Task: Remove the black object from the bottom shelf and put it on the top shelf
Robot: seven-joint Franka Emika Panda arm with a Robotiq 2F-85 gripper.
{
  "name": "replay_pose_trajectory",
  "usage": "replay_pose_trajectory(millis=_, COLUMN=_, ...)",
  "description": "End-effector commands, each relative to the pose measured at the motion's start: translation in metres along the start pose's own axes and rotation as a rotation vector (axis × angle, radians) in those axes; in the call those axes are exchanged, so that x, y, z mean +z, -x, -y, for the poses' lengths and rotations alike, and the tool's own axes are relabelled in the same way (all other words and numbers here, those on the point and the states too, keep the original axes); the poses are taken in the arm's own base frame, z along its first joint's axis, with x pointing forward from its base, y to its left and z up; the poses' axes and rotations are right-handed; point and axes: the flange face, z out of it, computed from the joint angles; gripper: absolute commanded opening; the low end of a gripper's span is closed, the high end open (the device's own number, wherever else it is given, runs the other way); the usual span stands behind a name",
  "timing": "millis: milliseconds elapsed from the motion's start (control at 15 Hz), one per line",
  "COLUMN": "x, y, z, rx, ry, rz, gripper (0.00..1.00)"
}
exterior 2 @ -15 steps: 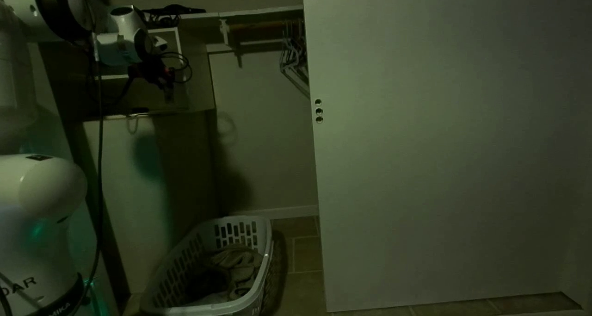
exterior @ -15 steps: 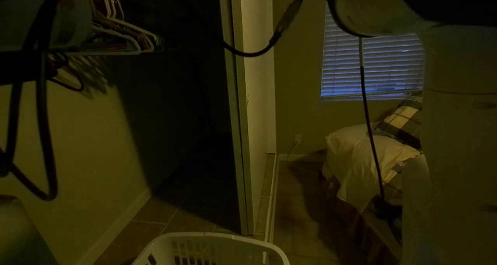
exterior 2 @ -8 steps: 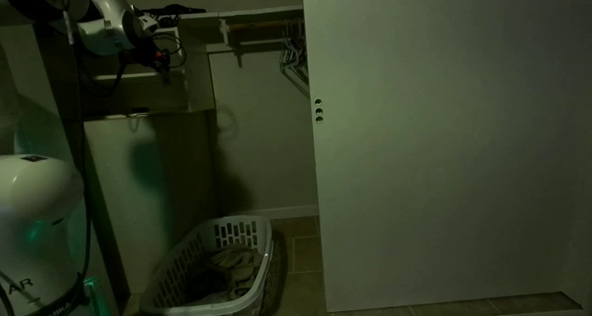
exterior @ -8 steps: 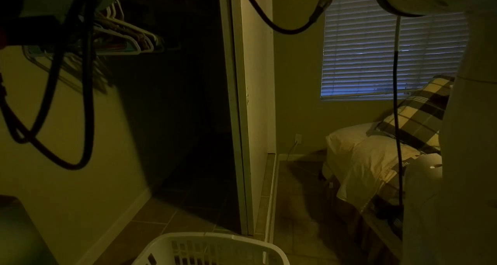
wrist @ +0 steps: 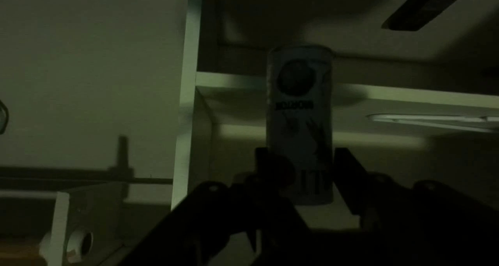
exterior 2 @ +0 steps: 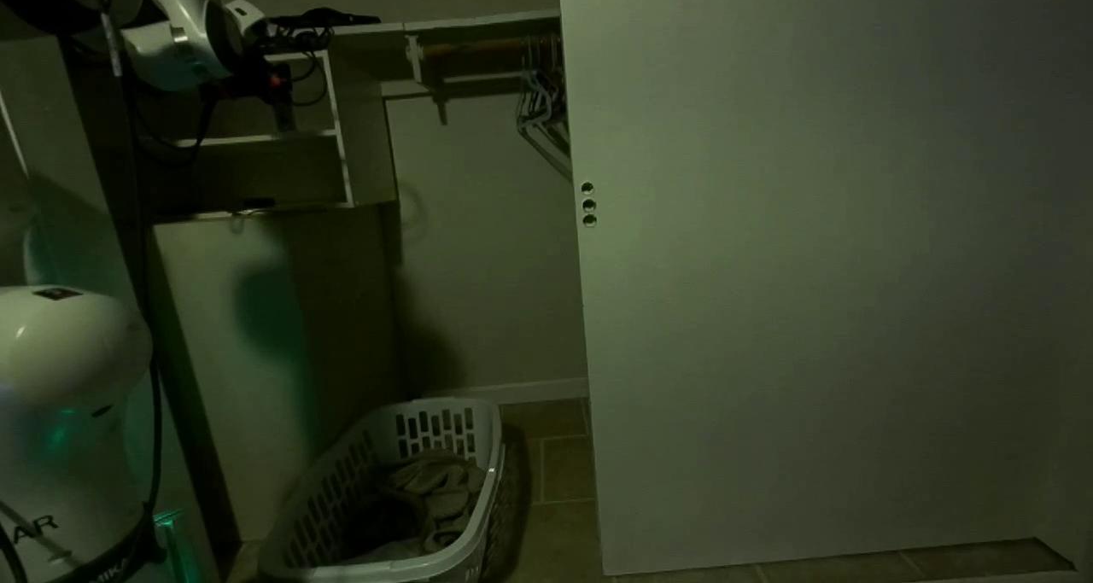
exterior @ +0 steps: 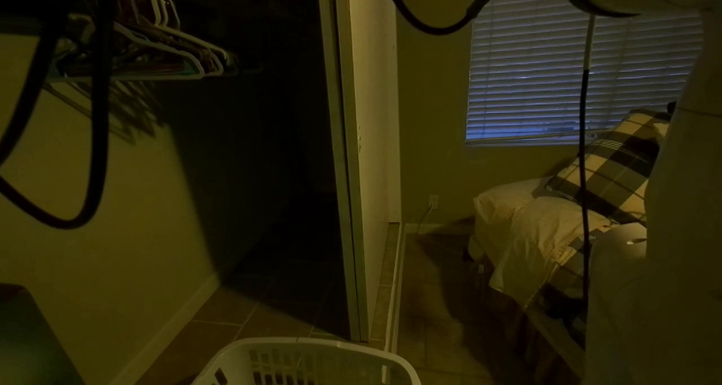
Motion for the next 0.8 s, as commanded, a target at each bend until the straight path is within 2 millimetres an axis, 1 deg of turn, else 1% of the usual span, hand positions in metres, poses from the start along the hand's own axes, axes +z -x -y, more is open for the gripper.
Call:
replay_pose_trajectory(millis=0, x=0.008, y=-0.017, z=-0.001, rx=-0.019, ry=-0.014, rz=-0.072, gripper=0.21)
replay_pose_trajectory(millis=333, x=0.024, y=-0.029, z=0.003, rx=-0.014, ry=-0.051, rz=-0.118, gripper=0.21)
replay_pose_trajectory(millis=733, x=0.056, y=-0.034, z=0.007, rx=-0.023, ry=-0.082, rz=-0.179, gripper=0.21)
